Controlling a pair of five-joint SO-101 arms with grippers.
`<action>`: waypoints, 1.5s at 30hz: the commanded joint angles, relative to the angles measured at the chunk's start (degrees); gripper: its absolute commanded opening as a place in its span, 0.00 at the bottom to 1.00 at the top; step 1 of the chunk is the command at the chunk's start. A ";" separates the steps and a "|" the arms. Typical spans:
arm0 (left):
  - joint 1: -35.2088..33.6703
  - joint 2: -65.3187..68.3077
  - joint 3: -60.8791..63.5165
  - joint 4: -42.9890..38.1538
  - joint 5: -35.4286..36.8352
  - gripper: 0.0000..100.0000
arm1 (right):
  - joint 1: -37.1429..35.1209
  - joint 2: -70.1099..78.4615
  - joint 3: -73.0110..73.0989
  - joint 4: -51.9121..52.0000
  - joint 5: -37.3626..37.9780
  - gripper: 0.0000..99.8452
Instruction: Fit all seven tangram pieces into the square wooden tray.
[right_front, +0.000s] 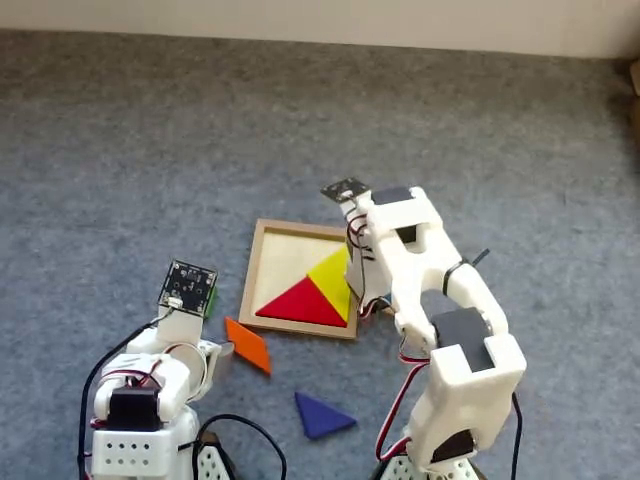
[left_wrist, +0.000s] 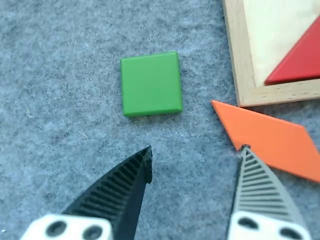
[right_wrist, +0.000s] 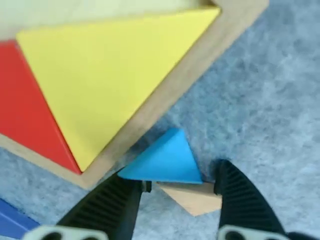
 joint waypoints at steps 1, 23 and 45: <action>-0.40 -0.04 1.10 0.18 0.35 0.26 | 1.63 0.40 -4.70 -1.36 0.53 0.21; -0.40 -0.04 1.10 0.18 0.35 0.26 | 0.84 0.22 -6.02 -1.36 0.35 0.08; -0.40 -0.04 1.10 0.18 0.35 0.26 | 6.20 -14.11 -5.85 -3.91 0.70 0.01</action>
